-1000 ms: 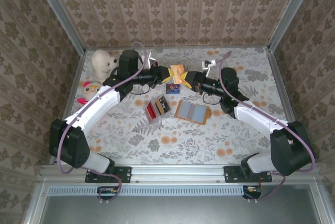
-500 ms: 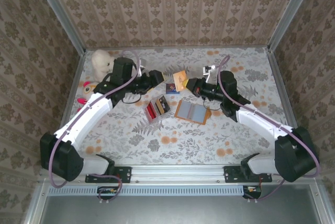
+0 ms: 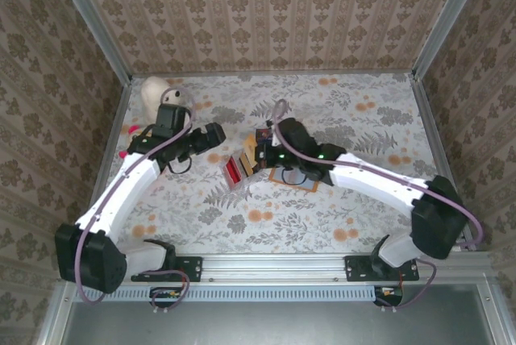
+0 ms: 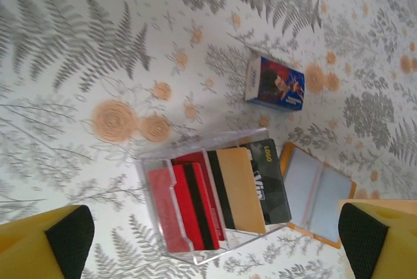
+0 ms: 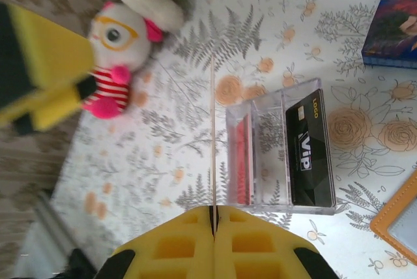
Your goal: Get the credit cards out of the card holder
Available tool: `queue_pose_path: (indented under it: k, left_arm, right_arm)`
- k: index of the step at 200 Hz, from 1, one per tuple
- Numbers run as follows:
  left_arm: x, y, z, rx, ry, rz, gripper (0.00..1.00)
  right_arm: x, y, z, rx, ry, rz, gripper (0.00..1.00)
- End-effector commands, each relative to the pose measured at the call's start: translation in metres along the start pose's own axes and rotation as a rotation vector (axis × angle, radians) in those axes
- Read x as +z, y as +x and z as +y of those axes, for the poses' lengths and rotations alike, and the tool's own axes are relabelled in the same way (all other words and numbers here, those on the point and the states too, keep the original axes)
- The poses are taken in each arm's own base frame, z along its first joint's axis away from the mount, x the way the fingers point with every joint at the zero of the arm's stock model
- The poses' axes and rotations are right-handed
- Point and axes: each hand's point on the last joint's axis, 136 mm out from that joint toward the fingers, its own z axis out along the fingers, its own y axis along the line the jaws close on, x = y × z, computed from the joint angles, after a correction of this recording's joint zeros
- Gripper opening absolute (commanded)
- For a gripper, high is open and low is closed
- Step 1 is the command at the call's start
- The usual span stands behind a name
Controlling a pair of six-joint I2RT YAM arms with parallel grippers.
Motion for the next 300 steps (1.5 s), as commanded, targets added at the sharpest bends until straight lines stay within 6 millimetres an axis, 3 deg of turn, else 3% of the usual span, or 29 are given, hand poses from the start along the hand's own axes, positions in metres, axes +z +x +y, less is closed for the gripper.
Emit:
queue_pose_path:
  k: [1, 56, 100, 161, 221, 300]
  left_arm:
    - [-0.017, -0.005, 0.019, 0.046, -0.066, -0.033, 1.0]
    - [-0.028, -0.009, 0.036, 0.009, -0.066, -0.05, 1.0]
    - [-0.025, -0.007, 0.04, -0.015, -0.044, -0.032, 1.0]
    - [-0.021, -0.005, 0.041, -0.032, -0.027, -0.015, 1.0]
    - [-0.019, -0.002, 0.044, -0.045, -0.023, -0.001, 1.0]
    - [-0.019, 0.001, 0.045, -0.054, -0.011, 0.014, 1.0]
  right_arm:
    - [0.016, 0.002, -0.012, -0.101, 0.167, -0.006, 0.0]
    - [0.055, 0.016, -0.011, -0.16, 0.244, 0.04, 0.0]
    - [0.072, 0.032, -0.031, -0.181, 0.308, 0.078, 0.0]
    - [0.095, 0.038, -0.027, -0.207, 0.286, 0.119, 0.0]
    - [0.111, 0.023, -0.018, -0.248, 0.28, 0.102, 0.0]
    - [0.138, 0.001, -0.028, -0.273, 0.314, 0.109, 0.0]
